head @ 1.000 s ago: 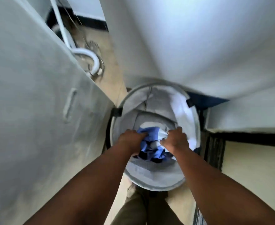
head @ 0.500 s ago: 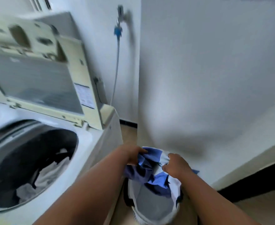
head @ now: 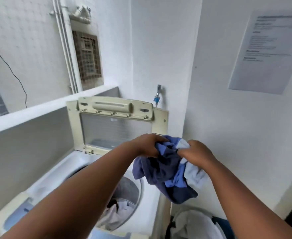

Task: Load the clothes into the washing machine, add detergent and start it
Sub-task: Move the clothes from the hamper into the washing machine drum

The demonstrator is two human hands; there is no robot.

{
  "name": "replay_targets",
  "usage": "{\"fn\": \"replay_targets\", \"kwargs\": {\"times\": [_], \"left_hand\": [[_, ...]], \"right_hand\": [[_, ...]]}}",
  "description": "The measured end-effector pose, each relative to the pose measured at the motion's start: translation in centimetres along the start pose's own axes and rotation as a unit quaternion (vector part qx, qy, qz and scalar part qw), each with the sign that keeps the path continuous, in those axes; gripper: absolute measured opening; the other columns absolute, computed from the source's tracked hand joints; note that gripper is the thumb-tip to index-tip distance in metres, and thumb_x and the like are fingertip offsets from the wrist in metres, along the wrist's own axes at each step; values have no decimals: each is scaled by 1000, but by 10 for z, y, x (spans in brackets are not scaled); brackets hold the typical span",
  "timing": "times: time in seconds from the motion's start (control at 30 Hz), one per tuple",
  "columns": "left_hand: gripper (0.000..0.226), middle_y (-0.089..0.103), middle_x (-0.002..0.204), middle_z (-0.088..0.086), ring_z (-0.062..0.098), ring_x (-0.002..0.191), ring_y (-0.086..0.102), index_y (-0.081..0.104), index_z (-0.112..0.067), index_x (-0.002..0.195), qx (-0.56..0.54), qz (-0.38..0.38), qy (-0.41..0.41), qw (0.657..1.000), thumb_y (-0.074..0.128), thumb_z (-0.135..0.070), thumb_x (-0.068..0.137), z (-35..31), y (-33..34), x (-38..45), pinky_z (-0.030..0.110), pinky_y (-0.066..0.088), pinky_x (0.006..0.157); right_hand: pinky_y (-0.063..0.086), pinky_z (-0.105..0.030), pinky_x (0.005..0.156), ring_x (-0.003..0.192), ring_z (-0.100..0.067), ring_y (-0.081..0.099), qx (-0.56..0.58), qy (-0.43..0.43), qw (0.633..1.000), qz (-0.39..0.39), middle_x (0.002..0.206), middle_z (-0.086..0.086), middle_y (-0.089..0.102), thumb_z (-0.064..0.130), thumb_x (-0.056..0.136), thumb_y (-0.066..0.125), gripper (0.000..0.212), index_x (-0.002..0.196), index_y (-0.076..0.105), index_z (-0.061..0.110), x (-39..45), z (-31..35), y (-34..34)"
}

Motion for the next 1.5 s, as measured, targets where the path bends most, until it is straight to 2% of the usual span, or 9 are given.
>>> {"fn": "replay_targets", "kwargs": {"times": [0.17,0.33,0.47,0.63,0.9,1.0,1.1,1.23,1.5], "left_hand": [[57,68,109,-8,14,94,61,58,-40,124,38,-80,13,996,70,-27,71,40,-78,-57,25,44,79],[43,68,111,-7,17,100,61,60,-41,122,25,-134,-13,991,59,-31,80,97,-115,-91,29,47,87],[44,66,115,-4,18,104,60,59,-37,125,22,-133,-47,990,57,-27,83,147,-112,-94,30,46,91],[43,67,115,-2,20,103,61,59,-34,125,0,-114,-92,989,57,-28,83,208,-71,-78,29,47,88],[45,67,111,0,21,101,61,56,-37,127,-23,-31,-193,980,56,-30,83,287,37,-51,31,48,88],[47,64,121,-4,17,108,58,56,-36,128,-28,-11,-200,979,58,-22,83,299,64,-52,28,44,93],[55,59,128,-1,22,115,55,53,-37,132,-19,27,-211,977,58,-20,80,313,87,-49,31,44,96],[57,58,121,2,24,112,55,51,-39,133,2,76,-184,980,61,-24,79,331,104,-41,37,45,96],[56,57,126,4,25,116,53,50,-34,136,13,127,-88,988,58,-17,83,358,107,-33,28,42,94]], "right_hand": [[40,-29,58,65,-18,56,20,-89,996,-26,72,2,63,34,72,58,18,71,48,19,-21,115,26],[38,-29,58,61,-16,49,69,-141,988,-15,59,6,51,30,68,58,21,60,42,19,-23,188,72],[36,-29,54,64,-14,51,64,-145,987,19,66,6,51,31,74,60,22,66,42,22,-9,208,115],[39,-31,60,73,-21,55,57,-136,986,76,71,6,55,29,75,58,16,71,45,22,26,194,182],[39,-30,71,99,-31,60,-8,-94,982,165,107,-5,64,36,76,58,24,95,50,23,71,127,291],[41,-30,68,97,-29,61,-34,-90,978,184,105,-3,65,40,76,59,31,99,51,22,74,106,317],[43,-30,65,89,-27,62,-31,-82,975,202,91,1,62,35,75,59,18,83,46,25,77,91,334],[40,-29,65,88,-26,59,-54,-59,977,198,99,-4,61,33,76,59,23,93,50,19,77,75,349],[42,-30,69,99,-28,60,-97,48,983,149,113,-8,60,34,80,61,37,110,51,12,73,61,355]]}}
Point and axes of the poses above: each hand's wrist, its own x-axis towards the middle knuckle, its own y-axis out of the palm, z = x × y, the point moved 5 cm from there along x, towards the middle knuckle
